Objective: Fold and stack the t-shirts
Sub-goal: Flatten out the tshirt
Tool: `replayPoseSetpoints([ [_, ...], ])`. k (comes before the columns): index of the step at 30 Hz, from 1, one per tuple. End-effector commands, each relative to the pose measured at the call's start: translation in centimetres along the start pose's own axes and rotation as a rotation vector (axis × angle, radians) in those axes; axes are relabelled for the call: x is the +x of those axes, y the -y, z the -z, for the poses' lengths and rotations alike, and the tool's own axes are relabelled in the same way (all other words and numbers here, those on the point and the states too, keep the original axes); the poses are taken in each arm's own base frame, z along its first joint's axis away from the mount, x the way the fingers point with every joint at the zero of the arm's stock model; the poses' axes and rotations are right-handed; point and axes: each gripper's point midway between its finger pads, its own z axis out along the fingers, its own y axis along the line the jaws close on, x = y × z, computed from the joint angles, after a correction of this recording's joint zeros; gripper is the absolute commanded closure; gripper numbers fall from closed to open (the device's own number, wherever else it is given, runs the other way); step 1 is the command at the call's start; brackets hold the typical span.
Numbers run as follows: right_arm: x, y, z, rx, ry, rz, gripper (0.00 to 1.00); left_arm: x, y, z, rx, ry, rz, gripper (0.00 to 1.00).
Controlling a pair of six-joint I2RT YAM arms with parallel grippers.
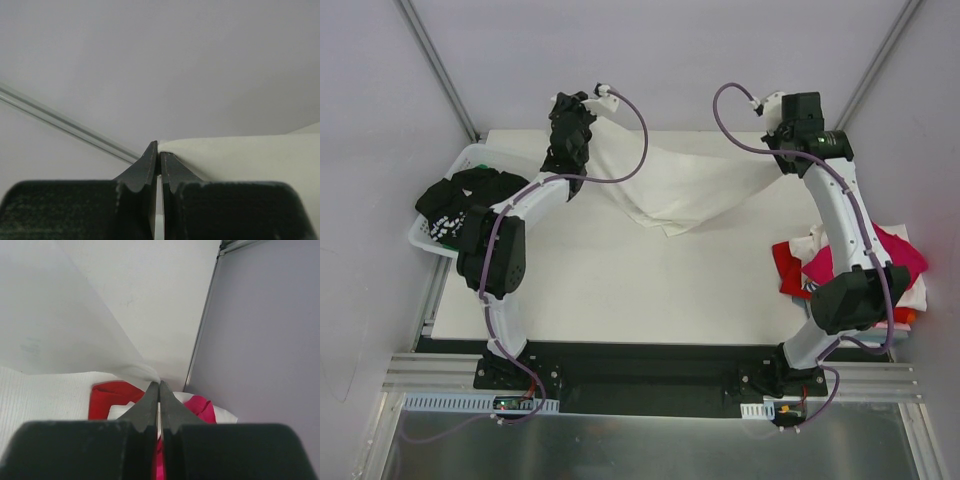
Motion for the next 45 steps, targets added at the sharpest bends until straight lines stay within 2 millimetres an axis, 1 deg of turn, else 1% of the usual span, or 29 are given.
replayPoseSetpoints([
  [1,-1.1,3.0,3.5,0.077,0.066,-0.05,0.99,-2.4,-2.9,0.6,-0.084,0.081,0.071,1.0],
  [5,-1.8,3.7,4.5,0.092,0.097,-0.072,0.99,-2.2,-1.3,1.0,-0.049,0.08,0.058,1.0],
  [6,-2.2,3.9,4.9,0.096,0.109,-0.078,0.99,-2.1,-0.4,1.1,-0.033,0.078,0.046,1.0],
  [7,-2.3,4.0,5.0,0.095,0.11,-0.078,0.99,-2.0,0.0,1.1,-0.024,0.076,0.037,1.0],
  [11,-3.3,5.2,5.9,0.128,0.129,-0.089,0.99,-2.2,1.4,0.9,-0.01,0.082,0.032,1.0],
  [14,-3.9,6.3,6.8,0.161,0.146,-0.098,0.99,-2.8,0.7,0.5,-0.034,0.086,0.044,1.0],
  [15,-4.0,6.6,7.1,0.177,0.146,-0.093,0.99,-3.3,0.2,0.2,-0.049,0.093,0.046,1.0],
  [22,-4.5,8.5,8.4,0.26,0.176,-0.097,0.99,-4.4,-2.2,-0.2,-0.12,0.113,0.023,1.0],
  [28,-4.6,9.9,9.8,0.318,0.192,-0.107,0.99,-4.0,-3.9,0.0,-0.164,0.102,0.016,1.0],
  [29,-4.6,10.1,10.1,0.326,0.196,-0.107,0.99,-4.1,-4.7,0.2,-0.183,0.106,0.02,1.0],
  [31,-4.6,10.4,10.7,0.335,0.206,-0.112,0.99,-3.9,-5.0,0.5,-0.187,0.104,0.011,1.0],
  [32,-4.6,10.5,11.0,0.337,0.21,-0.111,0.99,-4.0,-5.6,1.0,-0.198,0.11,0.013,1.0],
  [34,-4.6,11.0,12.1,0.353,0.226,-0.12,0.99,-4.1,-6.2,1.5,-0.201,0.117,0.012,1.0],
  [35,-4.6,11.1,12.4,0.356,0.233,-0.123,0.99,-4.4,-7.2,2.1,-0.213,0.123,0.026,1.0],
  [37,-4.6,11.3,13.0,0.362,0.241,-0.128,0.99,-4.6,-7.9,2.8,-0.216,0.129,0.036,1.0],
  [38,-4.5,11.5,13.8,0.368,0.256,-0.137,0.99,-4.9,-9.0,3.6,-0.228,0.136,0.051,1.0],
  [39,-4.5,11.6,14.1,0.369,0.262,-0.139,0.99,-5.1,-9.5,4.0,-0.231,0.142,0.057,1.0],
  [40,-4.5,11.8,14.5,0.376,0.272,-0.145,0.99,-5.6,-10.9,4.8,-0.247,0.157,0.074,1.0],
  [43,-4.6,12.4,16.0,0.393,0.3,-0.154,0.99,-5.8,-12.1,5.9,-0.247,0.162,0.084,1.0],
  [44,-4.6,12.8,16.6,0.408,0.308,-0.162,0.99,-6.2,-13.2,6.6,-0.261,0.169,0.093,1.0],
  [45,-4.6,13.0,17.0,0.417,0.314,-0.158,0.99,-6.4,-13.8,6.9,-0.268,0.174,0.099,1.0],
])
